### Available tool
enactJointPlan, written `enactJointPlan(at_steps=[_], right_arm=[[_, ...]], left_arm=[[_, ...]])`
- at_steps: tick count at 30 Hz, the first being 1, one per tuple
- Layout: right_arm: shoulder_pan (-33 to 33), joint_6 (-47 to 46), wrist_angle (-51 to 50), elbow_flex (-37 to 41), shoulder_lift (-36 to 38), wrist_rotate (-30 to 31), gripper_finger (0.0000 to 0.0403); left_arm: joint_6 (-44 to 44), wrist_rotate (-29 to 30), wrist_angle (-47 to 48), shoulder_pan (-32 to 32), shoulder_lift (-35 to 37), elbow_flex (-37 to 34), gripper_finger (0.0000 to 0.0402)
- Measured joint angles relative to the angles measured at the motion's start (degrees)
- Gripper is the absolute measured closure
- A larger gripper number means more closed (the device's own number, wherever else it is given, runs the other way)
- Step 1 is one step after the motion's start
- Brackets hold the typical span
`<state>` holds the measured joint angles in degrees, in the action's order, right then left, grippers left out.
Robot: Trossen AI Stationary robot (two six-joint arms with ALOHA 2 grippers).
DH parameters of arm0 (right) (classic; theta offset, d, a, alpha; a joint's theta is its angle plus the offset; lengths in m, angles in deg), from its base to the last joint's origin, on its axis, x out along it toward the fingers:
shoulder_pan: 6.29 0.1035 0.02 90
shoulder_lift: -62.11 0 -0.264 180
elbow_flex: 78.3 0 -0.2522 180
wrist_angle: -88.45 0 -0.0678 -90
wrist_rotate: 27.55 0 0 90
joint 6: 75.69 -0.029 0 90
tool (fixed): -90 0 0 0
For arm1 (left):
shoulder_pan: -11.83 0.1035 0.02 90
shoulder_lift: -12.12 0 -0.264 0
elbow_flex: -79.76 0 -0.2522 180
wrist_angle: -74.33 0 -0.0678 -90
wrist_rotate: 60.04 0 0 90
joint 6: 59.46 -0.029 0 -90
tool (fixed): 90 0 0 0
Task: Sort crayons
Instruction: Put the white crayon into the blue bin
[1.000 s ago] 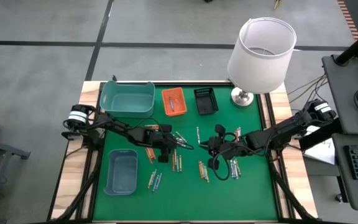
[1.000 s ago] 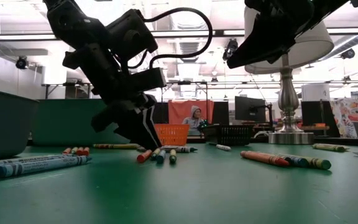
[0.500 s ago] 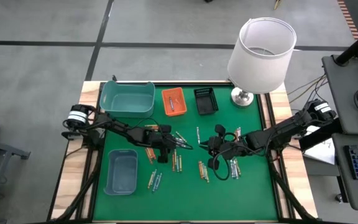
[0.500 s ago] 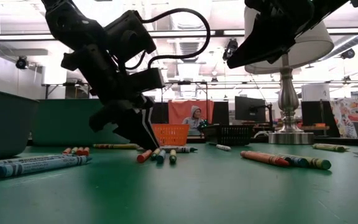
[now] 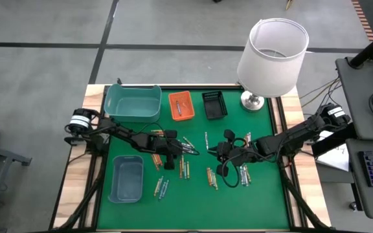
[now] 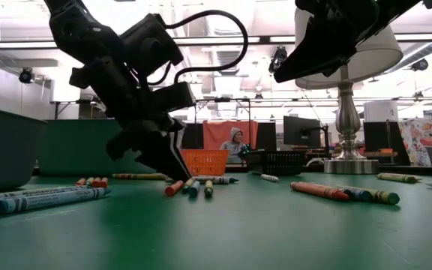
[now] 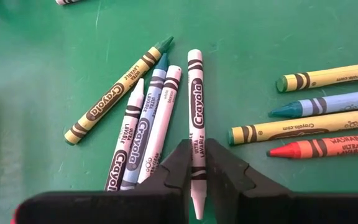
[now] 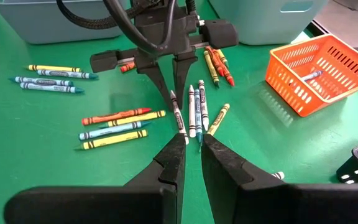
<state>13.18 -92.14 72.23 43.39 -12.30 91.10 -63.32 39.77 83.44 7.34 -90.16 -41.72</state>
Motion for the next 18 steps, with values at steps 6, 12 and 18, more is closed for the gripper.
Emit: enactJointPlan(at_steps=[6,12,18], right_arm=[[0.0,0.0,0.0,0.0,-0.01,-0.01,0.036],[0.0,-0.02,0.0,0.0,-0.01,-0.03,0.036],[0.0,-0.02,0.0,0.0,-0.01,-0.06,0.036]], left_arm=[[0.08,0.02,-0.03,-0.02,0.0,0.18,0.0397],[0.07,0.05,1.3,0.0,1.86,0.3,0.04],[0.2,-0.08,5.7,-0.1,9.25,1.78,0.0401]])
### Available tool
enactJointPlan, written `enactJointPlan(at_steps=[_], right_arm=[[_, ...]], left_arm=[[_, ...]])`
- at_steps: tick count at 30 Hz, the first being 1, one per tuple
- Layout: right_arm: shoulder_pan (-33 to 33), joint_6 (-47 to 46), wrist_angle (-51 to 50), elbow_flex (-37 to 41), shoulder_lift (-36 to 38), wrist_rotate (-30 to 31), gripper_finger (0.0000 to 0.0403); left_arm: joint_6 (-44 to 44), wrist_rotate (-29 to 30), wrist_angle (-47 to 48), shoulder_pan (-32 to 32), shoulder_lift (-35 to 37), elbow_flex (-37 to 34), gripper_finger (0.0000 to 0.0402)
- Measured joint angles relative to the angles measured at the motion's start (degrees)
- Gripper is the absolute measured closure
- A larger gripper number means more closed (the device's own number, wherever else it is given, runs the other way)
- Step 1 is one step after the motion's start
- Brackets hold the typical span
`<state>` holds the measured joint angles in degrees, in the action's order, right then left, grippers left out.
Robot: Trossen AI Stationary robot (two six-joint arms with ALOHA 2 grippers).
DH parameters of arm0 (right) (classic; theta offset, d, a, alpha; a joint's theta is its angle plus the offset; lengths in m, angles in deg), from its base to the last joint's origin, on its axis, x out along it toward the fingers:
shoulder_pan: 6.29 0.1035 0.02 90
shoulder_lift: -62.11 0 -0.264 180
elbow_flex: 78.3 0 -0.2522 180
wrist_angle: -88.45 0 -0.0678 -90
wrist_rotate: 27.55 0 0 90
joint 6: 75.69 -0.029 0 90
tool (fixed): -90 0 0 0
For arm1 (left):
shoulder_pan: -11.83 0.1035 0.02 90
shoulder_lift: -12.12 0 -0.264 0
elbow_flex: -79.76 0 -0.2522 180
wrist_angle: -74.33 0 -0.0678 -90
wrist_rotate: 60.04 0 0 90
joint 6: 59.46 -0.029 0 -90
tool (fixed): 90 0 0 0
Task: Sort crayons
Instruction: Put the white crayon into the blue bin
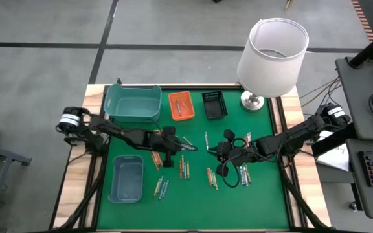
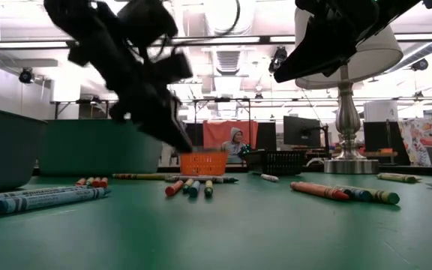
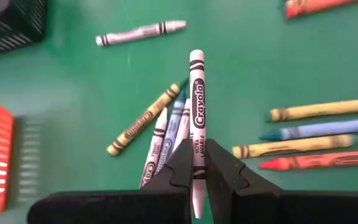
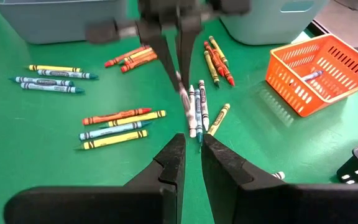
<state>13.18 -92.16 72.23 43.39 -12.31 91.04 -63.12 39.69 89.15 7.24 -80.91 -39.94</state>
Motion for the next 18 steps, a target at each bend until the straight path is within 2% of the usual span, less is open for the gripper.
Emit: enactJointPlan(at_steps=[5,9,13,18], right_arm=[[0.0,0.0,-0.02,0.0,0.0,-0.03,0.036],[0.0,-0.44,0.0,0.0,0.0,-0.08,0.036],[0.0,-0.44,-0.04,0.0,0.0,-0.08,0.036],[0.0,-0.27,-0.02,0.0,0.0,-0.08,0.036]], left_arm=[[0.39,-0.18,9.29,-1.5,7.89,3.65,0.0401],[4.96,-0.24,25.71,-3.28,14.12,9.52,0.0401],[15.8,-1.71,48.97,-5.82,18.39,19.06,0.0401],[35.12,-5.26,74.81,-11.07,19.24,31.09,0.0401]])
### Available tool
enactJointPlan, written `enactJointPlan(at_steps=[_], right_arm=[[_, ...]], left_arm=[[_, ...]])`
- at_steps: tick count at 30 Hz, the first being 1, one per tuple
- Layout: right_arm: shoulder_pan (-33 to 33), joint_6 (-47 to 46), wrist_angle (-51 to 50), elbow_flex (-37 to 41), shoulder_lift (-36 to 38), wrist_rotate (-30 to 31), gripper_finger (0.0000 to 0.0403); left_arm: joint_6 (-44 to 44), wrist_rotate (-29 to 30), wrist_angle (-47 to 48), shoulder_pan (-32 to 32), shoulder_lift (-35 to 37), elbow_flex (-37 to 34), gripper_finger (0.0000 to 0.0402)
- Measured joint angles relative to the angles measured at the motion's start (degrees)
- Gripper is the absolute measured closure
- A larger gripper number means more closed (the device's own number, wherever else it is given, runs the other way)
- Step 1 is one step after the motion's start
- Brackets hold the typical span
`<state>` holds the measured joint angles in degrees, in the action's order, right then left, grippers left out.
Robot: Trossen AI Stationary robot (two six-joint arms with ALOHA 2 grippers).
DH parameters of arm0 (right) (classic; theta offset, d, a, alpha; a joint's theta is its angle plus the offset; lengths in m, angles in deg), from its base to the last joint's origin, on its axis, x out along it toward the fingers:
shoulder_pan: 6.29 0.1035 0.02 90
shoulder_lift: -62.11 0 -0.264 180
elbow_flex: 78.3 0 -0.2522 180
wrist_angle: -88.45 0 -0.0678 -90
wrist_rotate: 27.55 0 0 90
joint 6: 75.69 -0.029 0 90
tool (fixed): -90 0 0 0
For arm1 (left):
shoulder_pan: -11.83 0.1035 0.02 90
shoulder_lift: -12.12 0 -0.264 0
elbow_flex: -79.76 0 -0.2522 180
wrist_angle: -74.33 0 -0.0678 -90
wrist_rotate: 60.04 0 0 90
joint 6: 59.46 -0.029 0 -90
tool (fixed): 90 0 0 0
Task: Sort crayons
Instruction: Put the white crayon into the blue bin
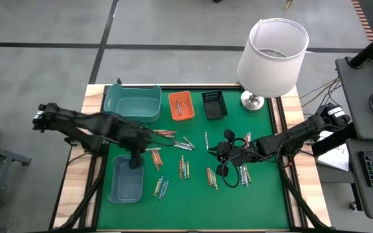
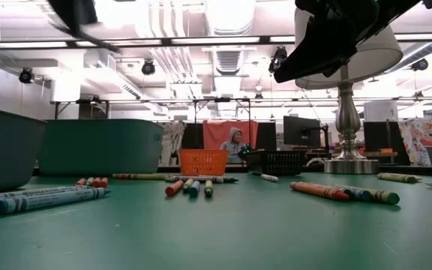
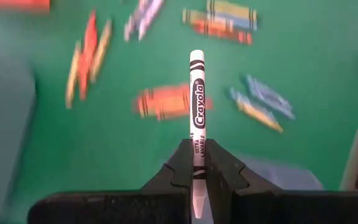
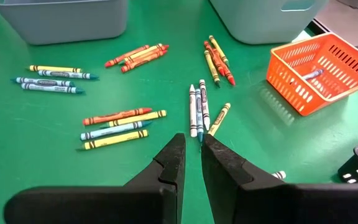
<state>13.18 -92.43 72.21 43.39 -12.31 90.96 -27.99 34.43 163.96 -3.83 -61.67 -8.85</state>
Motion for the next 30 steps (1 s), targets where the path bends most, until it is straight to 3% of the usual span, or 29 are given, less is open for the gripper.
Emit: enactJointPlan(at_steps=[3,6,15,22,30], right_arm=[[0.0,0.14,0.0,0.0,0.0,0.0,0.036],[0.0,0.18,0.02,0.0,0.0,0.0,0.036],[0.0,0.27,0.0,0.0,0.0,0.0,0.036],[0.02,0.38,-0.17,0.0,0.0,-0.02,0.036],[0.0,0.38,-0.17,0.0,0.0,0.0,0.036]], left_arm=[[9.74,-1.83,9.66,-3.31,-0.18,3.9,0.0401],[17.27,-6.39,14.22,-6.1,-0.36,3.55,0.0402],[25.22,-24.8,11.29,-11.41,-1.75,-13.19,0.0402],[27.24,-25.58,2.8,-11.45,-4.28,-22.57,0.0401],[33.9,-26.0,-1.03,-11.45,-7.35,-23.15,0.0401]])
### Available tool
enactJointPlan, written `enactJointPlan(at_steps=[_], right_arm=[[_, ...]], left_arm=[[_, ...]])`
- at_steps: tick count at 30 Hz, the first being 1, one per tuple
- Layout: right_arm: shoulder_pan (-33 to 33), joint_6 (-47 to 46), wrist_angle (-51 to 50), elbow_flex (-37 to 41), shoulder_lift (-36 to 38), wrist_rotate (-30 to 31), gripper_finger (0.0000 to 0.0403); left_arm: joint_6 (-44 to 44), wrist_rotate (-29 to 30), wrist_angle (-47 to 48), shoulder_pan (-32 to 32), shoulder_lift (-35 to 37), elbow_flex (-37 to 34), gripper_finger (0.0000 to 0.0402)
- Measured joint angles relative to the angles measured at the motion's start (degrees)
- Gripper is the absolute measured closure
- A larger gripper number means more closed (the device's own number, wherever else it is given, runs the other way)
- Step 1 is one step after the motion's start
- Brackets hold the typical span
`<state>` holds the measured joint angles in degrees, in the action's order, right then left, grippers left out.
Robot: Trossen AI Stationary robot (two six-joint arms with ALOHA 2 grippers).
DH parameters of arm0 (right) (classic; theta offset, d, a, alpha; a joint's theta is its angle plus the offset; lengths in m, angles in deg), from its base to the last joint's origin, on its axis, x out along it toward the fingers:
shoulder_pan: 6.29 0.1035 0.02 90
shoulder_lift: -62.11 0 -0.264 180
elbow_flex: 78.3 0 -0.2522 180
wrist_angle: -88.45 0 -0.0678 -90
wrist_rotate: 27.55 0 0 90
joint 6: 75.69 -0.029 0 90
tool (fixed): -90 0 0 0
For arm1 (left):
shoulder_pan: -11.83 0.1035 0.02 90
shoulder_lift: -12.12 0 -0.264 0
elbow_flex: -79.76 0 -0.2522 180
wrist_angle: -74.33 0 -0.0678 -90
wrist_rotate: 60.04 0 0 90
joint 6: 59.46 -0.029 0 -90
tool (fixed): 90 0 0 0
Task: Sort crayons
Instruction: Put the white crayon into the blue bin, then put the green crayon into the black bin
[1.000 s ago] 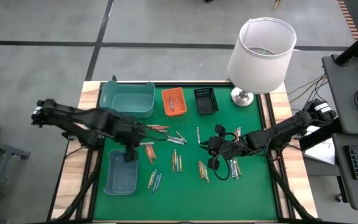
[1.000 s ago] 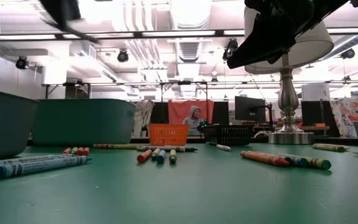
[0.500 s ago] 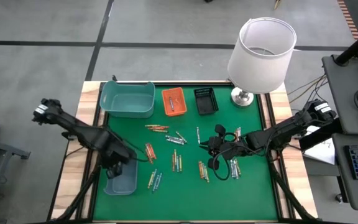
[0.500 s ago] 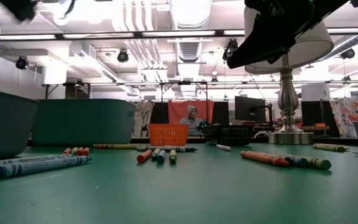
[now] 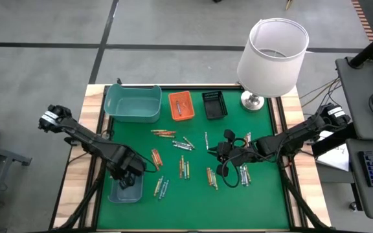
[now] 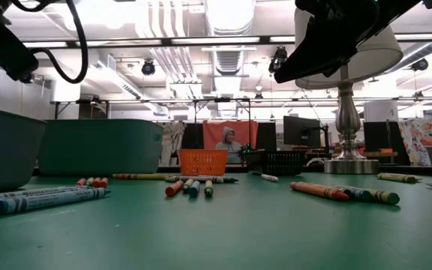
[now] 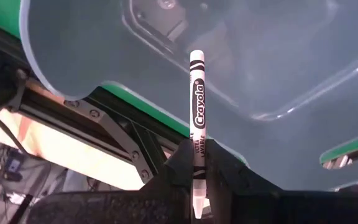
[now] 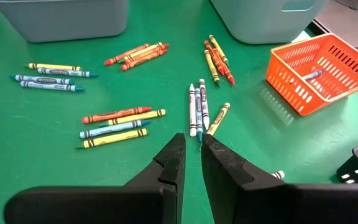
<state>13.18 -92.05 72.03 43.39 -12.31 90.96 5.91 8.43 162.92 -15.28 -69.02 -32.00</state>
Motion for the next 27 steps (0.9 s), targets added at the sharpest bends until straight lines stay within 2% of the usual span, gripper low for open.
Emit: enactJointPlan(at_steps=[9,27], right_arm=[[0.01,-0.02,0.0,0.0,0.0,0.0,0.036],[0.01,0.09,-0.01,0.0,0.0,-0.02,0.036]], left_arm=[[5.01,3.29,-0.42,-0.06,-4.71,0.0,0.0398],[2.69,4.46,-0.85,-0.09,-9.73,0.0,0.033]])
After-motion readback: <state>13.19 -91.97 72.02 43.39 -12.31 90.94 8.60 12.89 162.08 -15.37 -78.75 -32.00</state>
